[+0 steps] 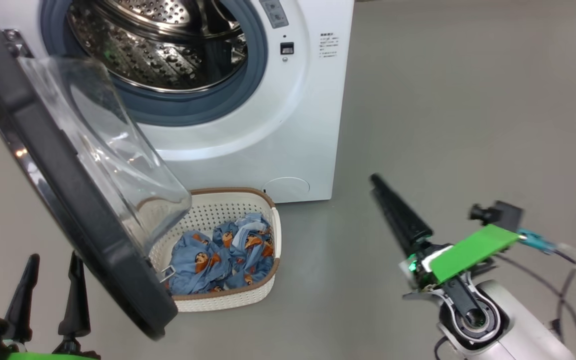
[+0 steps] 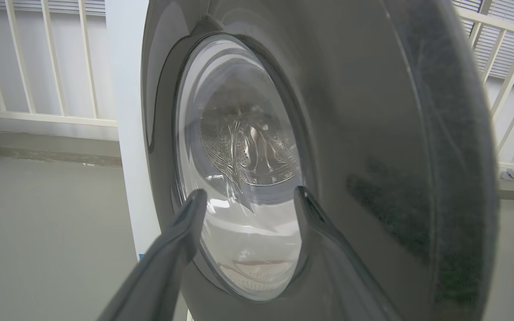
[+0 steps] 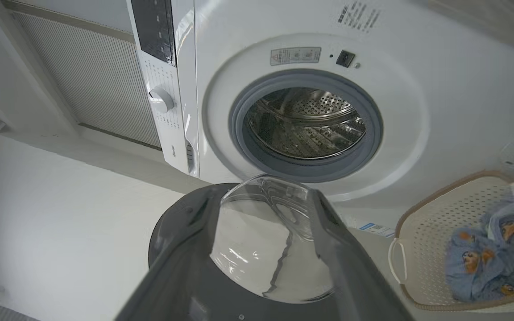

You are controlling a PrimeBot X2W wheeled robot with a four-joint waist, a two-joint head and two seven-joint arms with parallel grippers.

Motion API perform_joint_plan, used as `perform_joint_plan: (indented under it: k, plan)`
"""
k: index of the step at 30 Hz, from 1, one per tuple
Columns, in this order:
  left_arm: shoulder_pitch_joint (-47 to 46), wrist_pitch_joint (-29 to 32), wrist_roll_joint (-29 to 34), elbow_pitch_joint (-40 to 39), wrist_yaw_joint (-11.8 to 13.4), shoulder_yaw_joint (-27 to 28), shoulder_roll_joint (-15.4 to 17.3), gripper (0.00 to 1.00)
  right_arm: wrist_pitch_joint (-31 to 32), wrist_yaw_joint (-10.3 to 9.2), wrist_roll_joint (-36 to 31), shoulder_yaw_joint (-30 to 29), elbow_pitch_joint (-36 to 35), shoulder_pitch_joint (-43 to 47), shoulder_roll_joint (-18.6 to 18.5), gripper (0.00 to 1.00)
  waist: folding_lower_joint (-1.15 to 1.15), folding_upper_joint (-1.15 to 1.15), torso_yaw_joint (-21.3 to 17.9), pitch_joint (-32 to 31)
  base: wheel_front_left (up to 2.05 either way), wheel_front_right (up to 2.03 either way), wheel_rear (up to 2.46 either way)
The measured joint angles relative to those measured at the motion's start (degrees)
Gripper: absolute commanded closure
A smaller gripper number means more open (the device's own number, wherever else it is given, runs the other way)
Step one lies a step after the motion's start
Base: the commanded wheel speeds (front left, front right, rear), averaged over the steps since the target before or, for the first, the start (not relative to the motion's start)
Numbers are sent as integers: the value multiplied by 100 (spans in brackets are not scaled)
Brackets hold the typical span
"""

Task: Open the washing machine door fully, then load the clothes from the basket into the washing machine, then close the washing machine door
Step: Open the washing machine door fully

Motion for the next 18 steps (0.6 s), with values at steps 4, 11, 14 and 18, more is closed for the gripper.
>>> perform_joint_plan:
  k: [4, 11, 14, 18]
  plan:
    - [13, 0, 0, -15, 0, 1, -12, 0, -810, 0, -996, -55, 77, 97, -144, 0, 0, 0, -72, -15, 0, 0, 0]
    - [116, 0, 12, -35, 0, 41, -31, 0, -1136, 1, -3033, -929, 456, 335, -26, 0, 0, 0, -159, -66, 0, 0, 0]
    - [116, 0, 60, -42, 0, 43, -42, 0, -1138, 1, -4070, -1647, 401, 585, 276, 0, 0, 0, -171, -89, 0, 0, 0]
    - [117, 0, 94, -41, 0, 42, -53, 0, -1156, 1, -5410, -2271, 142, 1084, 642, 0, 0, 0, -148, -114, 0, 0, 0]
